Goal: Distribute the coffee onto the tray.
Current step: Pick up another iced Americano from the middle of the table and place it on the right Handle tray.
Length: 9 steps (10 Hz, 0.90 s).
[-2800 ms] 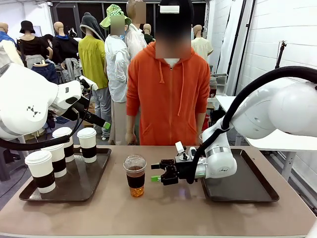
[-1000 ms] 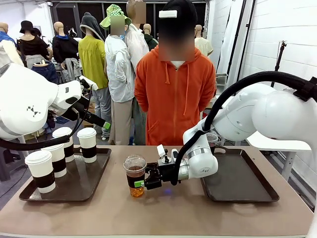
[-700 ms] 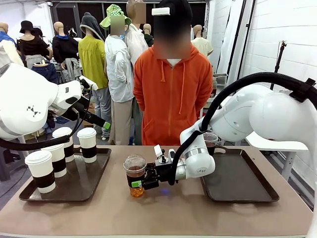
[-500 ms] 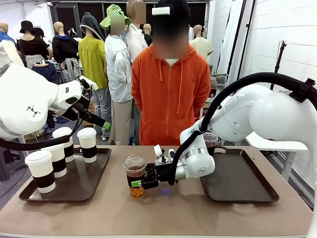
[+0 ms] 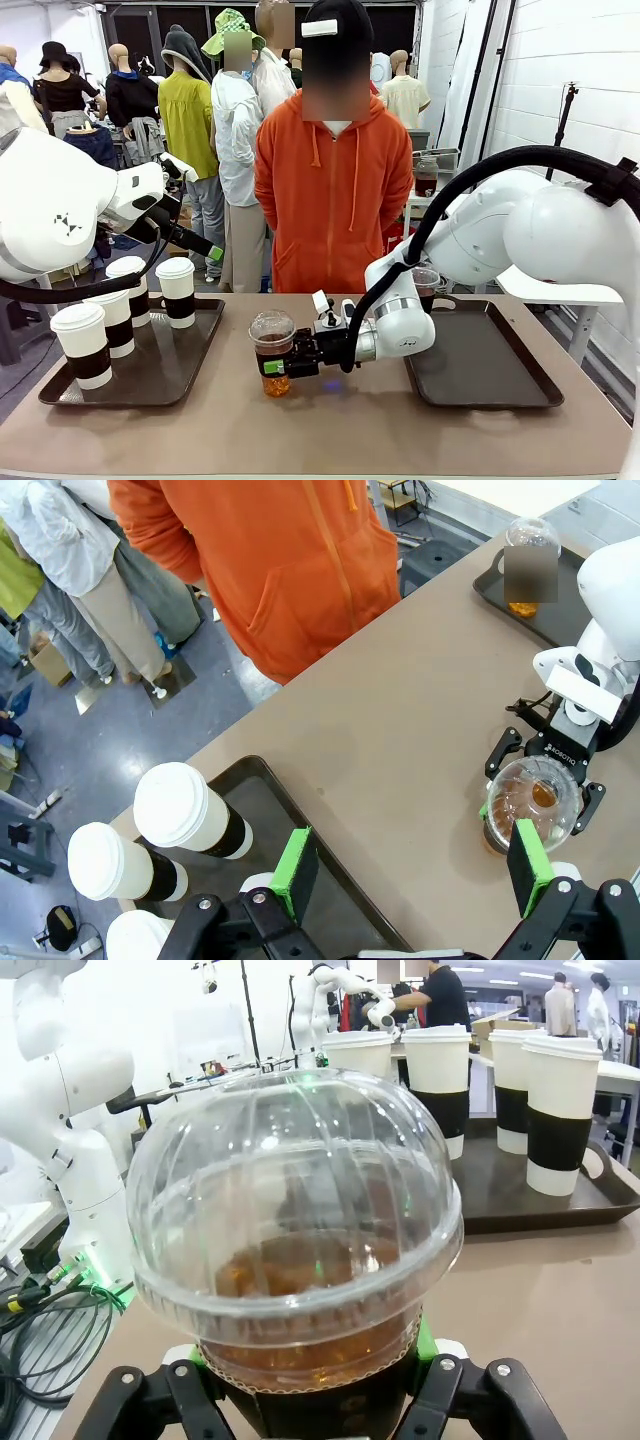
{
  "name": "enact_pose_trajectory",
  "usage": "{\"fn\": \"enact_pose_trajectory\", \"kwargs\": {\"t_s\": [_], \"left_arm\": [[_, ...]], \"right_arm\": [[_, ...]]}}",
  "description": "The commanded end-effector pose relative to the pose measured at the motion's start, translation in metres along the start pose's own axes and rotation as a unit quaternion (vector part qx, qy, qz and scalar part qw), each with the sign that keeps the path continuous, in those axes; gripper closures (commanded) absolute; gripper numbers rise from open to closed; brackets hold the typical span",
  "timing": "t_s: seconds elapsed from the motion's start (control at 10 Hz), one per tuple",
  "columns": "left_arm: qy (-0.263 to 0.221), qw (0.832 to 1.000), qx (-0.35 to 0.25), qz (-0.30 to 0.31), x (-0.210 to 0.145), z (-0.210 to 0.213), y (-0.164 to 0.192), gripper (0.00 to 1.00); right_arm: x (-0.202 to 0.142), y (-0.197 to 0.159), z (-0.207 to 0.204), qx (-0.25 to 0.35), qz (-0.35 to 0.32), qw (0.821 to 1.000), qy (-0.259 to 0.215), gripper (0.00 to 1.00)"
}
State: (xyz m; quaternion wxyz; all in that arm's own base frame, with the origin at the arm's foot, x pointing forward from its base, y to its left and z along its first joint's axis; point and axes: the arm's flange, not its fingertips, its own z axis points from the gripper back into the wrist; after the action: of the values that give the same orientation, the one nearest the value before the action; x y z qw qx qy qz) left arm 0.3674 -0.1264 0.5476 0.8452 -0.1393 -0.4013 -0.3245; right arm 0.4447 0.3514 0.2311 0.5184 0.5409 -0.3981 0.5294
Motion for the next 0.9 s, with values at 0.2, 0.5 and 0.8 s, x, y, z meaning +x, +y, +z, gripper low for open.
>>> {"fn": "enact_pose_trajectory", "kwargs": {"t_s": [0.2,0.5,0.8], "left_arm": [[-0.001,1.000,-0.001,0.003,0.000,0.000,0.001,0.00],[-0.001,1.000,-0.001,0.003,0.000,0.000,0.001,0.00],[-0.001,1.000,-0.001,0.003,0.000,0.000,0.001,0.00]], "right_arm": [[0.046,0.021,0.039,0.002,0.001,1.000,-0.019,0.22],[0.069,0.051,0.092,0.003,-0.001,1.000,0.001,0.22],[0.070,0.069,0.159,0.019,-0.013,0.999,0.025,0.22]]}}
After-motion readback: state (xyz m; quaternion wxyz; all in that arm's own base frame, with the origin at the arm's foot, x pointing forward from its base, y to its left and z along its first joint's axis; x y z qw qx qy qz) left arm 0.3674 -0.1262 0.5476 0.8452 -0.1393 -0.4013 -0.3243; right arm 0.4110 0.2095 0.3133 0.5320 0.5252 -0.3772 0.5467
